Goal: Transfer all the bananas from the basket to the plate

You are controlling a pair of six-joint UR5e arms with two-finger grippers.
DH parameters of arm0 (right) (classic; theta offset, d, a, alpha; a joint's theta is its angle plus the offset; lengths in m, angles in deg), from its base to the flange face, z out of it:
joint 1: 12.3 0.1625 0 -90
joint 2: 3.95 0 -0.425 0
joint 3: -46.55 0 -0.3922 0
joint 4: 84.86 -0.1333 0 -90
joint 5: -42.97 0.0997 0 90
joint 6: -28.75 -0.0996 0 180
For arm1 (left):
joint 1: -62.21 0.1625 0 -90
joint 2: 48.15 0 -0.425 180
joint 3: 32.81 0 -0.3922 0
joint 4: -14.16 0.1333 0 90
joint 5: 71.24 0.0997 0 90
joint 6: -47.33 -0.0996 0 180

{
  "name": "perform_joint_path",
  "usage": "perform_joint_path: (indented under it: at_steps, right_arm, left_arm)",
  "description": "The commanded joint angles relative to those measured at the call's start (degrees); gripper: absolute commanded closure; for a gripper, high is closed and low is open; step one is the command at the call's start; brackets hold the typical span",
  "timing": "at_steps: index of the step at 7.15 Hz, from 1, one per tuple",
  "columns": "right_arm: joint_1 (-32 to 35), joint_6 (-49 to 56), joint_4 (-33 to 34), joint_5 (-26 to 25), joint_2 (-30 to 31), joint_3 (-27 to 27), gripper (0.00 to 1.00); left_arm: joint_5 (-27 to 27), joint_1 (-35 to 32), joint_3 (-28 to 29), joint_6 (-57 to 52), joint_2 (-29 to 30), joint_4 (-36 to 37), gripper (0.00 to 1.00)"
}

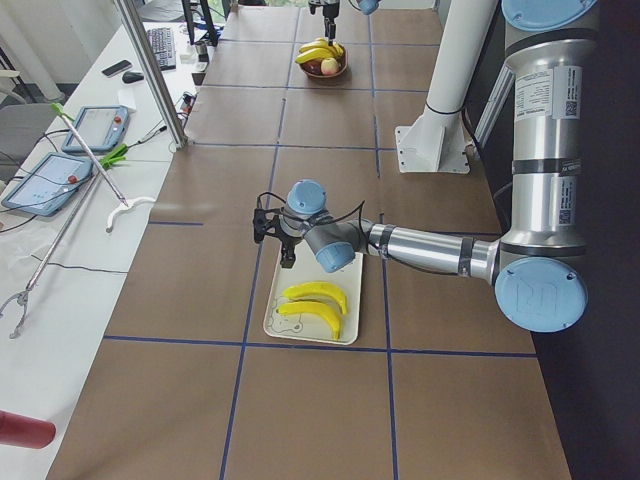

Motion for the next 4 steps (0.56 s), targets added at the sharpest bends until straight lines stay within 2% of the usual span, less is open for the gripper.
perform_joint_path:
  at_steps: [1,3,4]
  right_arm:
    - [0.08,-0.13,-0.01,0.00,-0.32,0.92,0.10]
    - [0.17,0.22,-0.09,0.08,-0.32,2.33,0.13]
    - [0.35,0.22,-0.09,0.26,-0.32,2.33,0.19]
  left_arm:
    - [0.05,0.18,0.01,0.02,-0.08,0.00,0.00]
    - [0.05,0.53,-0.08,0.02,-0.08,0.00,0.00]
    - [0.05,0.79,0.00,0.02,-0.08,0.00,0.00]
